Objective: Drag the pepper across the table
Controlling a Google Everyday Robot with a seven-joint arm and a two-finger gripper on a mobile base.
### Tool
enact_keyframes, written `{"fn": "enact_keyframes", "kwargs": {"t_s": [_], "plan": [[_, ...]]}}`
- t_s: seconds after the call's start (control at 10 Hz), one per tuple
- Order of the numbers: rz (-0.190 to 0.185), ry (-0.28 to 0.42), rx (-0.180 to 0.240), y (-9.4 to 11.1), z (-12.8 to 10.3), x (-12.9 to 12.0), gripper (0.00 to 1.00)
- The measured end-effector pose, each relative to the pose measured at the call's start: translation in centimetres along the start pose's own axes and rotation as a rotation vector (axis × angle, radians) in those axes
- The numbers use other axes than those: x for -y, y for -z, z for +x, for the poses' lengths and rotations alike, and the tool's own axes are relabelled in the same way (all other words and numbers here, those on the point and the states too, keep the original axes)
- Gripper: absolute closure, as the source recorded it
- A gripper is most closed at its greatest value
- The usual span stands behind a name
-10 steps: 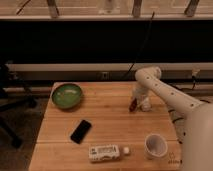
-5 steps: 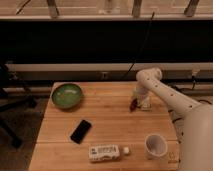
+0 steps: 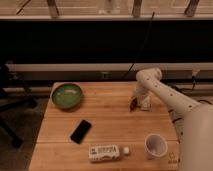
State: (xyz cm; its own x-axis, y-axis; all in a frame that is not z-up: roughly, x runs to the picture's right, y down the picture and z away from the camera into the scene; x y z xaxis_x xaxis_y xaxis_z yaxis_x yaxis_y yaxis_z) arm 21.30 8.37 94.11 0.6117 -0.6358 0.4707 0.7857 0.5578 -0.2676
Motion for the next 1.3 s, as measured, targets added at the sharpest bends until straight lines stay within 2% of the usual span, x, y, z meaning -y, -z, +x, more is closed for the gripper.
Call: {"fn": "enact_keyframes", "kwargs": {"t_s": [0.2, 0.6, 1.1, 1.3], "plan": [[-0.007, 0.011, -0.040, 0.3, 1.3, 0.3, 1.00], [-0.020, 0.067, -0.094, 1.1, 2.3, 0.9, 1.00], [-0.026, 0.115, -0.123, 1.1, 3.3, 2.1, 1.00], [-0.032, 0.146, -0.148, 1.1, 4.0, 2.8, 1.00]]}}
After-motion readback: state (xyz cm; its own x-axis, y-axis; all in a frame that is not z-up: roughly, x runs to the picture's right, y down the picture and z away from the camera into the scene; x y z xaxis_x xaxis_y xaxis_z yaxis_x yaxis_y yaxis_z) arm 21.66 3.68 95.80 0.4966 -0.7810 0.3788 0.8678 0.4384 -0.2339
